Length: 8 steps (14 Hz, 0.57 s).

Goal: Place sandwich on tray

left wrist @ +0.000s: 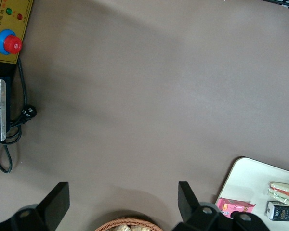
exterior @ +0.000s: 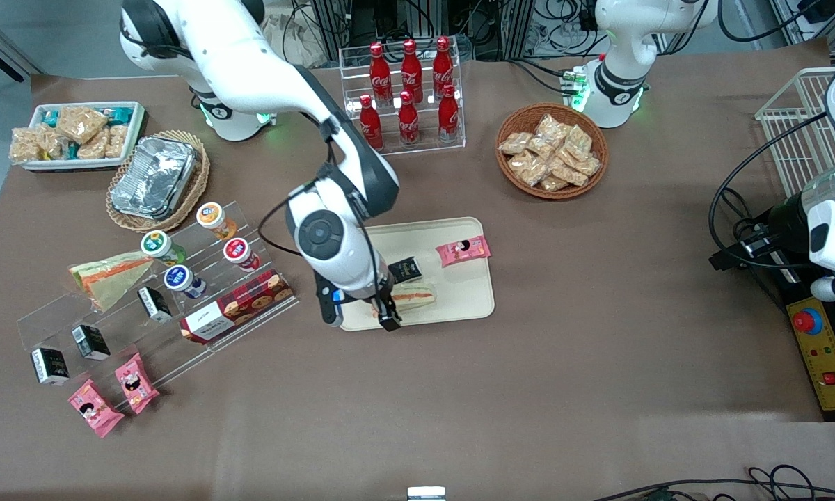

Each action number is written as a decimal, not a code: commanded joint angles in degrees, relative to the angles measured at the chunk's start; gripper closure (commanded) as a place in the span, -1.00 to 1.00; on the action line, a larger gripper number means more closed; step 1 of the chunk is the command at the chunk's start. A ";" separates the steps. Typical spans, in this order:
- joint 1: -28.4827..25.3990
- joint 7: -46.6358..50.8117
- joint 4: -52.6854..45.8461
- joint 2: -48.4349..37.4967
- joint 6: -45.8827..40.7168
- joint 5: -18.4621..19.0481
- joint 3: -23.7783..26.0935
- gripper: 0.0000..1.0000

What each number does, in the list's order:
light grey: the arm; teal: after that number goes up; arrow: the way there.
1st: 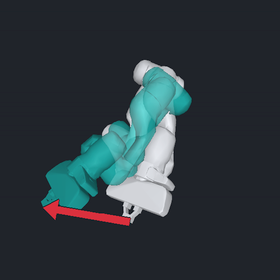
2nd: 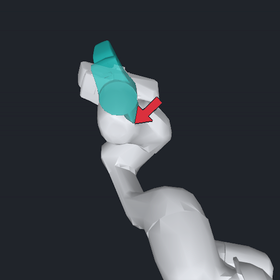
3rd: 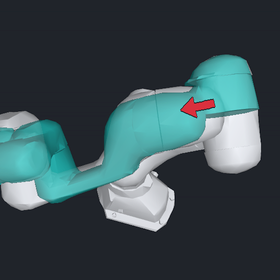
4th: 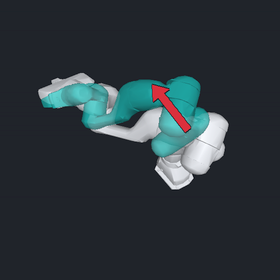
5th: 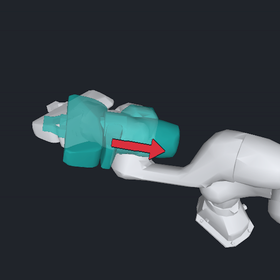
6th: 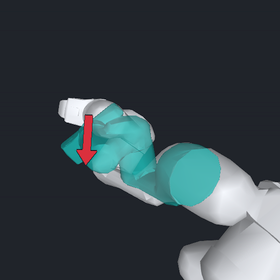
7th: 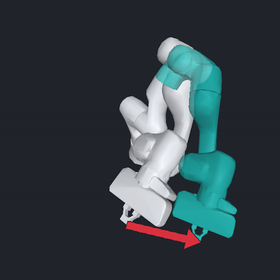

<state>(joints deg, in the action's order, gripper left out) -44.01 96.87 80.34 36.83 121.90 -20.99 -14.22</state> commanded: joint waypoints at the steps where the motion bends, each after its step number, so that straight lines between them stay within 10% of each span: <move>1: 1.56 -7.46 1.05 -5.34 -5.77 -0.37 0.25 -0.94; 8: 10.16 -42.16 6.65 -20.19 -21.27 -0.11 -0.37 -0.94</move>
<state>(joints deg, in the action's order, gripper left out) -35.59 62.86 81.24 22.25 100.82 -20.96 -14.70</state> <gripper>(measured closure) 0.026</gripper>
